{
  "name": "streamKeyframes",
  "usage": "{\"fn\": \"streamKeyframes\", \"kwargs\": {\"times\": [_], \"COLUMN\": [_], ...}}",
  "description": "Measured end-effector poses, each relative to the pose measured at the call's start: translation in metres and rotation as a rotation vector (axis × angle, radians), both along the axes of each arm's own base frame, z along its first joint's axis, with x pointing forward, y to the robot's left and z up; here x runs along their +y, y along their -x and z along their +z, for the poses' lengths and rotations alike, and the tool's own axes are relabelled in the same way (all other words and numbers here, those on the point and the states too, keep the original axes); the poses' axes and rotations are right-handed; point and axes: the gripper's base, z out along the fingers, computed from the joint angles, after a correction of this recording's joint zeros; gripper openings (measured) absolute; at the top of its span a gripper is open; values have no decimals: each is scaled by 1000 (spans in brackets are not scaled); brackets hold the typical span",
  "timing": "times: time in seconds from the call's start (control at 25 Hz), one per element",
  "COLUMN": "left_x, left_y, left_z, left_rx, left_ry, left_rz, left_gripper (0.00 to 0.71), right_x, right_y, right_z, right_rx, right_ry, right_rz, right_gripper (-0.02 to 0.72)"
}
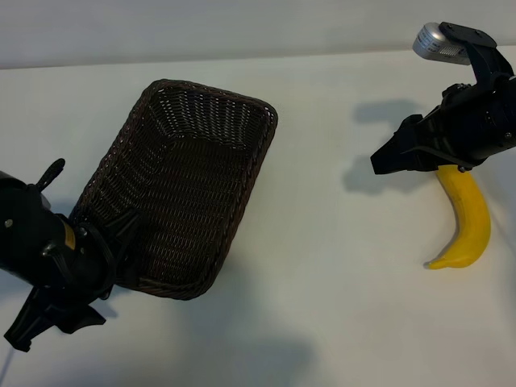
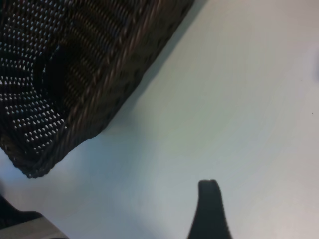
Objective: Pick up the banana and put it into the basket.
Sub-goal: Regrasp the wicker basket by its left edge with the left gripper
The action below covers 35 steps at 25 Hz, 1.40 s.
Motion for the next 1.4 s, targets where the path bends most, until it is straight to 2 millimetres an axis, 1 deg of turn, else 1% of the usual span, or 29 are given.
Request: {"fn": "streamKeyframes", "kwargs": {"times": [0.12, 0.32, 0.44, 0.6, 1.0, 1.4], "left_x": [-1, 6, 8, 7, -3, -9], "left_y": [1, 6, 6, 2, -15, -26], "left_z": [4, 20, 22, 18, -4, -20], "left_rx": [-19, -108, -124, -126, -120, -126], "left_ry": [26, 33, 20, 15, 11, 13], "left_rz": [8, 32, 47, 43, 22, 13], "left_gripper": [537, 537, 537, 537, 537, 537], "right_x": [0, 0, 0, 0, 0, 0], "right_y": [0, 0, 0, 0, 0, 0], "right_z": [0, 0, 0, 0, 0, 0], "right_rx": [0, 0, 1, 3, 7, 7], "right_ry": [0, 0, 0, -1, -3, -3], "right_rz": [0, 0, -1, -4, -10, -11], "right_gripper": [536, 536, 536, 536, 536, 536]}}
